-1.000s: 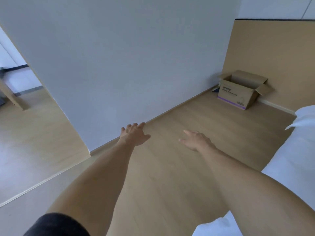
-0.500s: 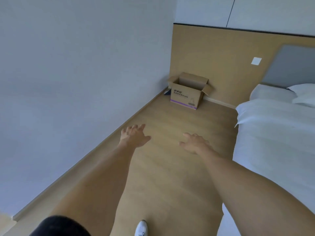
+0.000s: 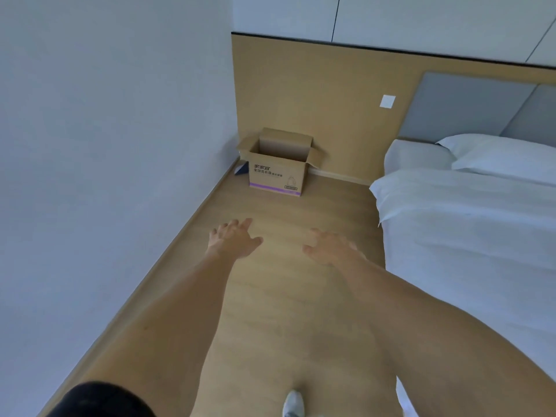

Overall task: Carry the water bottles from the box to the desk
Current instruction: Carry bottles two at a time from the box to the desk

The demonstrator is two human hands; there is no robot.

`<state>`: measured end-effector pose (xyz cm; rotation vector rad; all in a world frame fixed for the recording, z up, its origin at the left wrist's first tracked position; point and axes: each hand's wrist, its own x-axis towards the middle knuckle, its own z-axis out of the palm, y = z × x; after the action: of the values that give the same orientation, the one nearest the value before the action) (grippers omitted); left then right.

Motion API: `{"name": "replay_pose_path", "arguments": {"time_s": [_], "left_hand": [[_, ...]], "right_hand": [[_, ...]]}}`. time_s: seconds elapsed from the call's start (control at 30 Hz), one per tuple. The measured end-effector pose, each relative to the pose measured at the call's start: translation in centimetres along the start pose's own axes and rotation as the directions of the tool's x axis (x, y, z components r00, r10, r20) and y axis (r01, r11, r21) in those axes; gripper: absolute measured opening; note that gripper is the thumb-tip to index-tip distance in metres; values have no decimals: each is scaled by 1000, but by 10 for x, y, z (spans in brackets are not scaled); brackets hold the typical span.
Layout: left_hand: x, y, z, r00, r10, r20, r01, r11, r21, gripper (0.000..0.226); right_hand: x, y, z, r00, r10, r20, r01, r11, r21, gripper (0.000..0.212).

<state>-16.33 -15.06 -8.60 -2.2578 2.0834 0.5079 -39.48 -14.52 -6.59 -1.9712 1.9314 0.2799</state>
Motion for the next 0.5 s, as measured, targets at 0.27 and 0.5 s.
{"name": "replay_pose_path", "arguments": {"time_s": [0.27,0.5], "left_hand": [[140,-4,-24,1000,26,-13,-26,999,27,65],[295,-3,-70,999,-26,-36,28,999,40,59]], "right_hand": [[131,-17,-40,1000,8,-3,-8,999,49,64],[284,-28,-98,999,-9,32,5,994,109,70]]}}
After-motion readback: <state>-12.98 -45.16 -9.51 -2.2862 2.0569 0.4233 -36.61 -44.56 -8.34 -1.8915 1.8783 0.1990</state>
